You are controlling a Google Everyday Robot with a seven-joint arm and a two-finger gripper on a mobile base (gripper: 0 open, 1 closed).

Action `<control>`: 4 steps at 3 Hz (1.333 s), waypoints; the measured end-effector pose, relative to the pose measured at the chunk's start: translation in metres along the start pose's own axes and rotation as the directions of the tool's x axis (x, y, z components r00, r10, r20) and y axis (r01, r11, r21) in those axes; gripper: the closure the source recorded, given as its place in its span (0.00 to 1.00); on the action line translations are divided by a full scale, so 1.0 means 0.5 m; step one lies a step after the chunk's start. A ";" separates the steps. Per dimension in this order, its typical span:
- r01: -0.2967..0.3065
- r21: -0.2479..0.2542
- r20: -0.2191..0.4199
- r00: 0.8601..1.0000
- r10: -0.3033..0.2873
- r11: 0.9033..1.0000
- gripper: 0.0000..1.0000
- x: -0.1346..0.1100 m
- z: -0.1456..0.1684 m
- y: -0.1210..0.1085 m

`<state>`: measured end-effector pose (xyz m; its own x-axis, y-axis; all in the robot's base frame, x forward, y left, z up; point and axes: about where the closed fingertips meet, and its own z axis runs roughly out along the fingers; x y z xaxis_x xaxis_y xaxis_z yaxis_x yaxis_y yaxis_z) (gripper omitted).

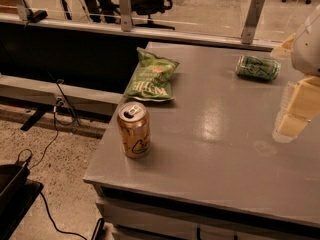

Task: Move green can near green jalapeno chip bag

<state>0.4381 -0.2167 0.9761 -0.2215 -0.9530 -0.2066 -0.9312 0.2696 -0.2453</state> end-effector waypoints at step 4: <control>-0.103 0.213 0.071 0.993 0.090 0.972 0.00 0.069 0.028 -0.269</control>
Offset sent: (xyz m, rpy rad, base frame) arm 0.0646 -0.0507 -0.0053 0.0774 -0.1346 -0.1718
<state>0.5597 -0.2840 0.9887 -0.2832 -0.9127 -0.2947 -0.8204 0.3897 -0.4185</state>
